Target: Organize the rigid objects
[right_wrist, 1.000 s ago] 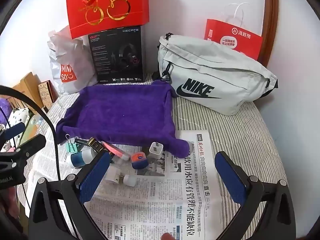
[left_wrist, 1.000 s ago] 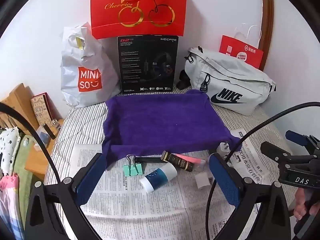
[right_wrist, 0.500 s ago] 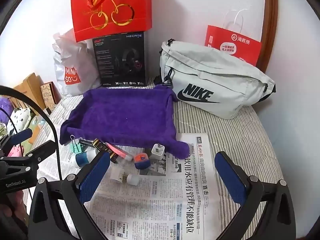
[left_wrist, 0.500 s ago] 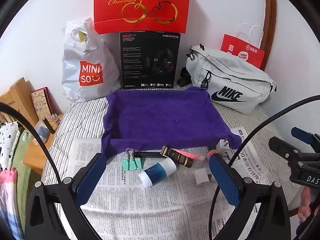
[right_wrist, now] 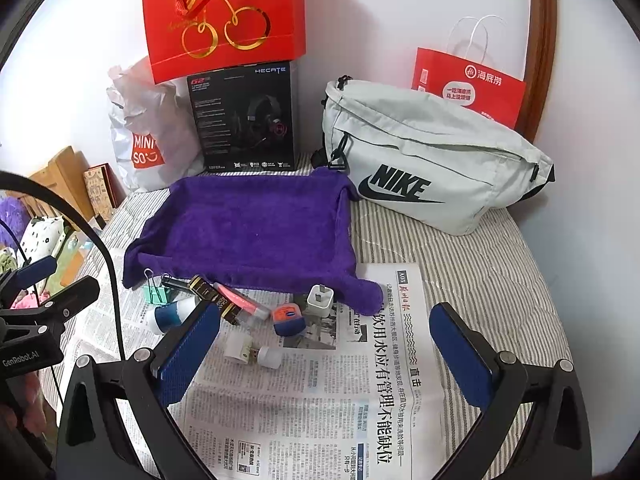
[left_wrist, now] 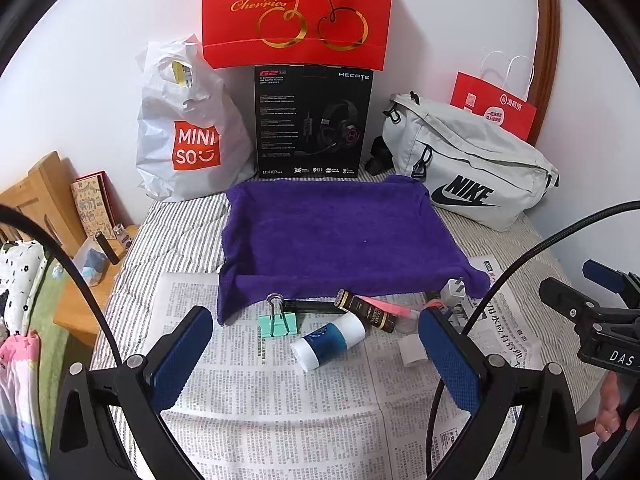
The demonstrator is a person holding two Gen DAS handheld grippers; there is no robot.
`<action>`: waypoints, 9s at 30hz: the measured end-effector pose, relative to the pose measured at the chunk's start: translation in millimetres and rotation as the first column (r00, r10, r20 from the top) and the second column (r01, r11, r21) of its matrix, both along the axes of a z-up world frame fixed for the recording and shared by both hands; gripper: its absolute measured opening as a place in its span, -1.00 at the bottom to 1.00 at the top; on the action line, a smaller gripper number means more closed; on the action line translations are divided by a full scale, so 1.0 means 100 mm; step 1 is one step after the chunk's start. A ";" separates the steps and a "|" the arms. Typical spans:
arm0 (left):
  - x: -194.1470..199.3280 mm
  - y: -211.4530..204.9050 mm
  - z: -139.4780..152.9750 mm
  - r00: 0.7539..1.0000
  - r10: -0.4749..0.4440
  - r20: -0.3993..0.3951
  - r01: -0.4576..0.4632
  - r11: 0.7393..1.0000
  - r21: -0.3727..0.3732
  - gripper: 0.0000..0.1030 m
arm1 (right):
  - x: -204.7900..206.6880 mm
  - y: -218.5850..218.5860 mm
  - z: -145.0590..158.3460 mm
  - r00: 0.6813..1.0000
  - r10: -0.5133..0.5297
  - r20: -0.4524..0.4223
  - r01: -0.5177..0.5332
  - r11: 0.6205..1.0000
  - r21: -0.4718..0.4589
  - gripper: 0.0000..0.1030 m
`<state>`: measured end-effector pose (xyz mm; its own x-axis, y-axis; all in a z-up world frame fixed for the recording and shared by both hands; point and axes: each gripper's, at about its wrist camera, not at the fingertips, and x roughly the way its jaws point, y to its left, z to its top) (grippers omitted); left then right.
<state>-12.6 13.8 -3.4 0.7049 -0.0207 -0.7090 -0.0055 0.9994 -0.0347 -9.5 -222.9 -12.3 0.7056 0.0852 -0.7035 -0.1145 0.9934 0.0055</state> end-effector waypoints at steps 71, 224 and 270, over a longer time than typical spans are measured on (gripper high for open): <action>0.15 0.15 -0.21 0.999 0.019 -0.037 -0.017 0.998 0.058 1.00 | 0.06 0.01 -0.05 1.000 0.020 -0.008 -0.020 1.000 0.016 1.00; 0.99 0.56 -0.61 0.984 -0.116 -0.137 0.108 0.992 -0.066 -0.24 | 1.04 0.02 -0.77 0.986 0.089 -0.139 -0.087 0.996 0.024 -0.48; 2.91 0.60 -1.19 0.947 -0.132 -0.294 0.110 0.990 -0.091 -0.24 | 2.99 0.60 -1.32 0.955 0.156 -0.251 -0.170 0.985 -0.033 -0.48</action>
